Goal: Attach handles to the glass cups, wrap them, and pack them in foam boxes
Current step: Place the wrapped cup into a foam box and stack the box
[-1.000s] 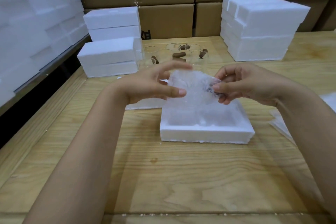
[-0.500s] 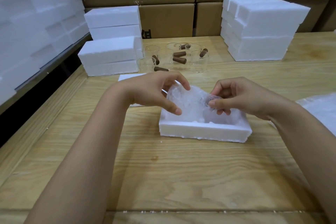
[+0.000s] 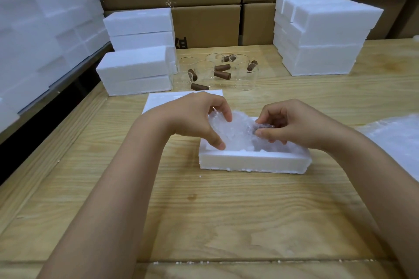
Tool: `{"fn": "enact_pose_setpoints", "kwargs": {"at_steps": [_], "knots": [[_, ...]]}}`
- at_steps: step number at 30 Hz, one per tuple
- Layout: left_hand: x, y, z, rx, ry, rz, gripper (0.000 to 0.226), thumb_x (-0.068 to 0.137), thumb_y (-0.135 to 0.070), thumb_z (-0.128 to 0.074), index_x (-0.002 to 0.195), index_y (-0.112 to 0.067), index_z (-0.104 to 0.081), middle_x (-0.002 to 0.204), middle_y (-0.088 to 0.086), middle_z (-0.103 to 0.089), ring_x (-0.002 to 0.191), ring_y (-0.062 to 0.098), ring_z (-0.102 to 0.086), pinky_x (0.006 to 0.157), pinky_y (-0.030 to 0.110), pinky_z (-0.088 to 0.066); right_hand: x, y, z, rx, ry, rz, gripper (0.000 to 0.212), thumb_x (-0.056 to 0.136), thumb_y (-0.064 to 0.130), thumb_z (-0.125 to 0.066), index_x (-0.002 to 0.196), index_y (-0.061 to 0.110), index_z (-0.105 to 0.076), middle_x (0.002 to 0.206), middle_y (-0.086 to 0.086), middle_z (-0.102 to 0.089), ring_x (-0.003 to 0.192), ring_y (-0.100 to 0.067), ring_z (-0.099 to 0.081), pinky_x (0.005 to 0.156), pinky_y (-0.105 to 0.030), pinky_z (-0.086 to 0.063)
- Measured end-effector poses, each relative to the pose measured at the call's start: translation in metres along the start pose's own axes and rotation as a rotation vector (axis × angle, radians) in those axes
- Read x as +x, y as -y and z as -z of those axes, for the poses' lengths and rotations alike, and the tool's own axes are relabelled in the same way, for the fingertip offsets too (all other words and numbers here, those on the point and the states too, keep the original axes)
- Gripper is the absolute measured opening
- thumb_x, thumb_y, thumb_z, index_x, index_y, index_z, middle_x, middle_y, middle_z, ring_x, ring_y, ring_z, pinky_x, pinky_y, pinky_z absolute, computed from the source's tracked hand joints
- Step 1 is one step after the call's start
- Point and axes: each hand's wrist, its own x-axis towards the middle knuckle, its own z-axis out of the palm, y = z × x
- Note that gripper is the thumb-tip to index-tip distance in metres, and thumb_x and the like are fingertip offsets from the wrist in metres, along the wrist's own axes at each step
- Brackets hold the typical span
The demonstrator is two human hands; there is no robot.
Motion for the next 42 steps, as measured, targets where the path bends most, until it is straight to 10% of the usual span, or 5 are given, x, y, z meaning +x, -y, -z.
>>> {"fn": "enact_pose_setpoints", "kwargs": {"at_steps": [8, 13, 21, 29, 42], "knots": [[-0.017, 0.017, 0.025, -0.372, 0.189, -0.002, 0.078, 0.055, -0.030, -0.088, 0.125, -0.041, -0.056, 0.126, -0.013, -0.060, 0.111, 0.005, -0.061, 0.093, 0.029, -0.051, -0.010, 0.010, 0.004, -0.047, -0.053, 0.014, 0.029, 0.062, 0.048, -0.076, 0.081, 0.027, -0.075, 0.080, 0.009, -0.073, 0.076, -0.005, -0.067, 0.071, -0.017, -0.052], [-0.018, 0.062, 0.042, -0.465, -0.423, 0.209, 0.038, 0.079, -0.041, -0.074, 0.114, -0.032, -0.061, 0.110, -0.006, -0.069, 0.101, 0.013, -0.066, 0.079, 0.030, -0.051, 0.004, 0.014, 0.016, 0.111, -0.468, 0.028, 0.030, 0.085, 0.050, -0.061, 0.078, 0.023, -0.072, 0.073, 0.007, -0.070, 0.059, -0.003, -0.058, 0.057, -0.019, -0.049], [-0.005, 0.096, 0.025, -0.302, -0.475, 0.789, 0.067, 0.090, -0.052, -0.057, 0.138, -0.007, -0.045, 0.138, 0.010, -0.048, 0.113, 0.030, -0.053, 0.086, 0.040, -0.046, 0.080, 0.028, -0.005, 0.090, -0.065, -0.400, 0.040, 0.094, 0.045, -0.052, 0.107, 0.007, -0.058, 0.097, -0.007, -0.068, 0.078, -0.015, -0.068, 0.056, -0.019, -0.054], [-0.005, 0.093, 0.029, -0.480, -0.554, 0.664, 0.028, 0.093, -0.040, -0.060, 0.085, -0.013, -0.059, 0.091, -0.001, -0.056, 0.082, 0.019, -0.058, 0.084, 0.038, -0.053, 0.088, 0.042, -0.018, 0.051, -0.060, -0.355, 0.037, 0.096, 0.042, -0.049, 0.112, 0.010, -0.059, 0.101, -0.006, -0.066, 0.082, -0.014, -0.066, 0.059, -0.022, -0.050], [-0.003, 0.040, 0.029, -0.899, -0.765, 0.056, 0.016, 0.097, -0.031, -0.056, 0.090, -0.020, -0.065, 0.092, -0.008, -0.073, 0.091, 0.005, -0.069, 0.073, 0.026, -0.058, 0.036, 0.031, 0.013, 0.761, -0.673, -0.127, 0.023, 0.098, 0.032, -0.048, 0.089, 0.014, -0.058, 0.084, 0.000, -0.065, 0.074, -0.015, -0.067, 0.068, -0.029, -0.057]]}}
